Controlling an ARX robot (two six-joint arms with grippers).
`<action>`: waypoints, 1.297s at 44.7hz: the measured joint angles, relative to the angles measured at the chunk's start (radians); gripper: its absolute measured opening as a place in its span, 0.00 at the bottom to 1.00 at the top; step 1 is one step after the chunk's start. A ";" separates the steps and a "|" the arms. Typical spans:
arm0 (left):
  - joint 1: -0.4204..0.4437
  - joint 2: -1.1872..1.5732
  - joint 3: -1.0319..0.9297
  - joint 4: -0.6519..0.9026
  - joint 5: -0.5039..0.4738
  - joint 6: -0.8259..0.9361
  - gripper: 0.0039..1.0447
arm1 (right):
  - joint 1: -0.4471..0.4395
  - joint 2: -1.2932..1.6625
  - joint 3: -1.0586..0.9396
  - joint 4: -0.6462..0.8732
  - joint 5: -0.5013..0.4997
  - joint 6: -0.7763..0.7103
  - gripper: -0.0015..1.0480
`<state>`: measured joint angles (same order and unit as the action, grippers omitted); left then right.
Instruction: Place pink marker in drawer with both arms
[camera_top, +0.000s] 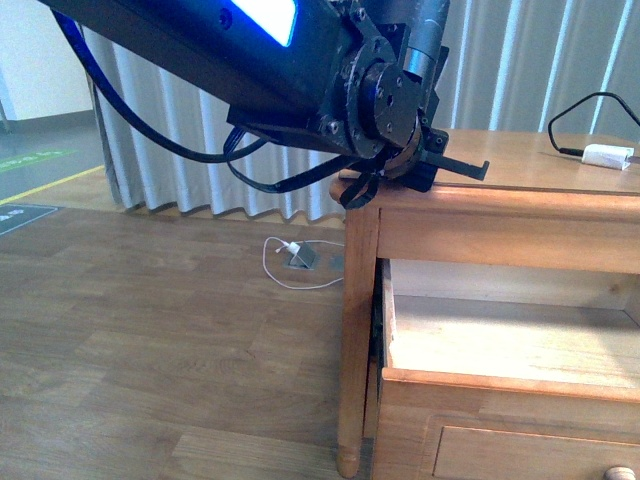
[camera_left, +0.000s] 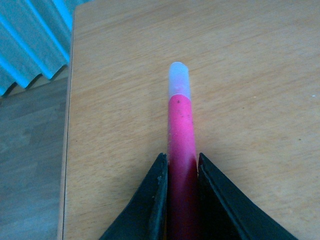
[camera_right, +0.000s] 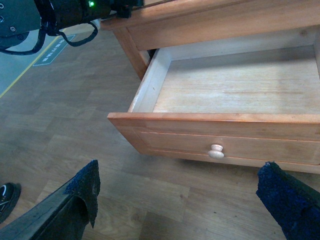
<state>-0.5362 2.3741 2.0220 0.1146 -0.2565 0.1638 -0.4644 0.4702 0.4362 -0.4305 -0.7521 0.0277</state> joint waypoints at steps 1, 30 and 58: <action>0.002 -0.006 -0.017 0.022 0.008 0.007 0.16 | 0.000 0.000 0.000 0.000 0.000 0.000 0.92; 0.046 -0.508 -0.759 0.313 0.715 0.242 0.13 | 0.000 0.000 0.000 0.000 0.000 0.000 0.92; -0.012 -0.202 -0.655 0.419 0.534 0.195 0.28 | 0.000 0.000 0.000 0.000 0.000 0.000 0.92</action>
<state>-0.5480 2.1719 1.3670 0.5335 0.2775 0.3592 -0.4644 0.4702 0.4362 -0.4305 -0.7521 0.0277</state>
